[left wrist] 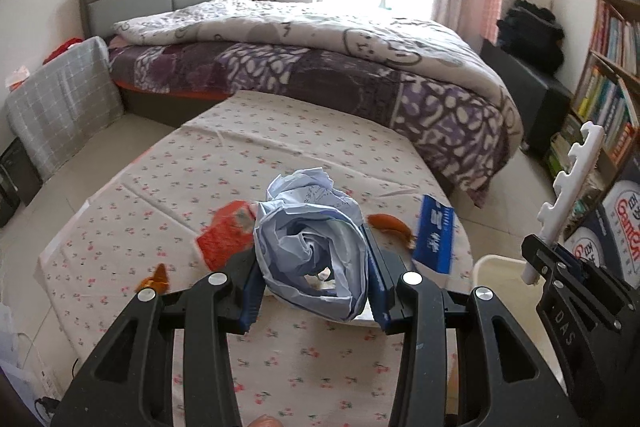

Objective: Collect trash
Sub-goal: 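Carry the foam strip over the bin and open the right gripper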

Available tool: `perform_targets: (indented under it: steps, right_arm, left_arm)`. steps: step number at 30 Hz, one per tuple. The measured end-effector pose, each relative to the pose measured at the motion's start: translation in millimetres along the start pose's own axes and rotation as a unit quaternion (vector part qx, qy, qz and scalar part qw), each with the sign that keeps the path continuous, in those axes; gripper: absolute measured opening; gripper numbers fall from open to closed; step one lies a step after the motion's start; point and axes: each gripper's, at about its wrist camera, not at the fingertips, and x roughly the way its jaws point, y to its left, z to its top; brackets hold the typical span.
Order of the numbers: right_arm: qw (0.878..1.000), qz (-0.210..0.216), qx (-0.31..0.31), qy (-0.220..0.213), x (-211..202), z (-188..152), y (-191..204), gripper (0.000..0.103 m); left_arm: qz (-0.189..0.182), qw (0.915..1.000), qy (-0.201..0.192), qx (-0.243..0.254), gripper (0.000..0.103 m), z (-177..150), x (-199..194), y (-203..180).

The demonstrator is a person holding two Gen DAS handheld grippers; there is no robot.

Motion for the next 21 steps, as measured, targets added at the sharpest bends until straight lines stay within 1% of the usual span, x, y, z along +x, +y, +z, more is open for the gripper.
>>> perform_targets:
  steps: [3, 7, 10, 13, 15, 17, 18, 19, 20, 21]
  right_arm:
    - [1.000, -0.013, 0.016, 0.022, 6, -2, -20, 0.013]
    - [0.997, -0.019, 0.047, 0.052, 13, -6, -49, 0.013]
    - [0.995, -0.027, 0.069, 0.067, 17, -7, -65, 0.021]
    - [0.994, -0.039, 0.075, 0.064, 15, -7, -76, 0.027]
    - [0.994, -0.051, 0.082, 0.056, 11, -6, -84, 0.041]
    - [0.993, -0.059, 0.093, 0.050, 7, -5, -93, 0.049]
    - [0.992, -0.064, 0.098, 0.047, 5, -4, -97, 0.057]
    - [0.991, -0.072, 0.105, 0.044, 4, -4, -102, 0.061]
    - [0.989, -0.081, 0.113, 0.039, 1, -4, -108, 0.070]
    - [0.988, -0.088, 0.119, 0.035, -1, -4, -113, 0.076]
  left_arm:
    - [-0.009, 0.9999, 0.006, 0.008, 0.043, -4, 5, -15]
    - [-0.022, 0.9995, 0.014, 0.017, 0.043, -9, 10, -33]
    - [-0.032, 0.9989, 0.020, 0.027, 0.043, -14, 13, -48]
    - [-0.044, 0.9981, 0.028, 0.033, 0.043, -19, 16, -63]
    - [-0.054, 0.9973, 0.035, 0.037, 0.043, -23, 19, -73]
    - [-0.064, 0.9962, 0.042, 0.041, 0.043, -27, 20, -82]
    - [-0.069, 0.9957, 0.044, 0.043, 0.043, -29, 21, -87]
    - [-0.073, 0.9953, 0.046, 0.045, 0.043, -29, 21, -90]
    - [-0.078, 0.9947, 0.049, 0.046, 0.043, -31, 22, -94]
    - [-0.083, 0.9941, 0.051, 0.047, 0.043, -32, 22, -98]
